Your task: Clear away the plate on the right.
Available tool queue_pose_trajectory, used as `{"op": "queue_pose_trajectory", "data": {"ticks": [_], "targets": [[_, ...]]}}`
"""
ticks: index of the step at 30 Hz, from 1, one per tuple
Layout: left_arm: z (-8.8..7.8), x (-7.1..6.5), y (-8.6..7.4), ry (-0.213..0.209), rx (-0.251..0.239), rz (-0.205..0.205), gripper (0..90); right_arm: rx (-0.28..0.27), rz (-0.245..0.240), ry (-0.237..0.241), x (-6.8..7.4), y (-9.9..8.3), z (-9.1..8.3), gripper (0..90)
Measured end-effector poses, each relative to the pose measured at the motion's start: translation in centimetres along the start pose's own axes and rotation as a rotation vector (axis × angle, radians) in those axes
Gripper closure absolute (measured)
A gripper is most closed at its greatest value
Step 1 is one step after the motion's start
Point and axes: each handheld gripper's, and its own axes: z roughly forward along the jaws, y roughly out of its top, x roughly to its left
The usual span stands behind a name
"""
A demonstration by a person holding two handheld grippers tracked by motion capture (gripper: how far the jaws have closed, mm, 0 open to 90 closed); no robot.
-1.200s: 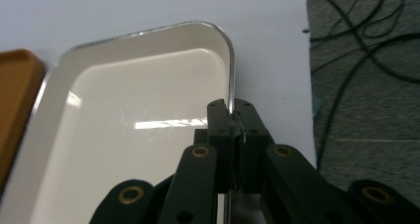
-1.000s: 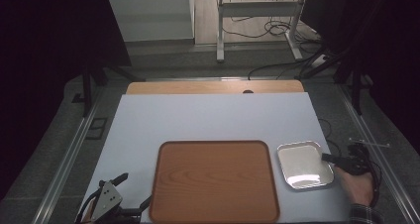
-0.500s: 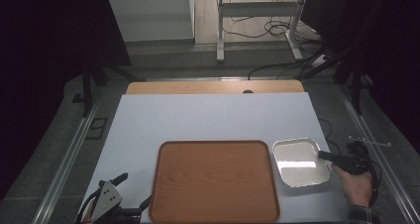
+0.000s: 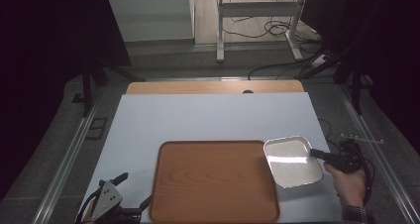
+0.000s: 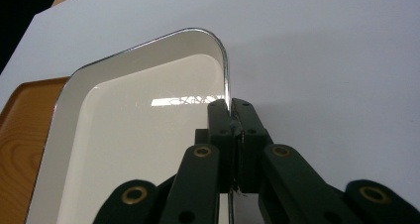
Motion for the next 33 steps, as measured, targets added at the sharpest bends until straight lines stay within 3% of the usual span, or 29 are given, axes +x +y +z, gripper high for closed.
{"op": "queue_pose_trajectory", "data": {"ticks": [16, 24, 33], "targets": [[0.1, 0.0, 0.0, 0.0, 0.002, 0.001, 2.4, 0.021, -0.035, 0.066, 3.6, 0.2, 1.9, 87.7], [0.1, 0.0, 0.0, 0.0, 0.001, 0.003, 2.3, 0.054, -0.076, 0.116, 6.8, 0.6, 4.5, 87.8], [0.0, 0.0, 0.0, 0.0, 0.0, 0.005, 2.3, 0.093, -0.107, 0.154, 9.5, 0.5, 7.0, 87.6]]}}
